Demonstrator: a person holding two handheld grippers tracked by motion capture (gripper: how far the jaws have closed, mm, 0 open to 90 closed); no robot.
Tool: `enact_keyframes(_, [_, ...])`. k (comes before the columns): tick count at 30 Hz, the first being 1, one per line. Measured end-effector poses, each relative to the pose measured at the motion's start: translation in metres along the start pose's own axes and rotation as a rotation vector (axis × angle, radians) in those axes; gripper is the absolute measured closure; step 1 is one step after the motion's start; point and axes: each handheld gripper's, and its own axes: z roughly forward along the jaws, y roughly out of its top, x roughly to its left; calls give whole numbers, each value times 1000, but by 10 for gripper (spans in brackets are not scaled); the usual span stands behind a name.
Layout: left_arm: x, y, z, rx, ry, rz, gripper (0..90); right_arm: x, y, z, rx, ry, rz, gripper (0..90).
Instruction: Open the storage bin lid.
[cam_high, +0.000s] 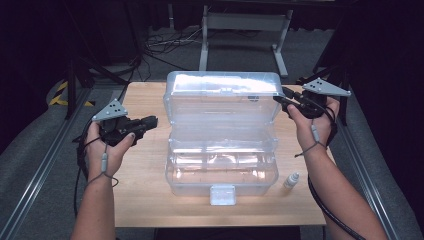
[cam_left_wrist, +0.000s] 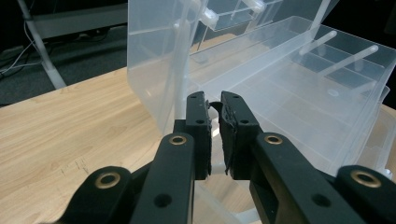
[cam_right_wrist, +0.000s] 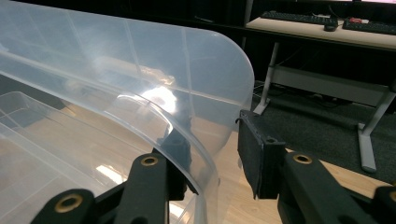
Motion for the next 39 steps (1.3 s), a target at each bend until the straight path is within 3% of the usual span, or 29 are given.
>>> enact_keyframes(19, [-3,-1,2,20,-8,17,825,-7,8,11,24,2,-21,655])
enact_keyframes(39, [1,-9,-10,21,20,-7,826,-19,13,27,37,21,-19,664])
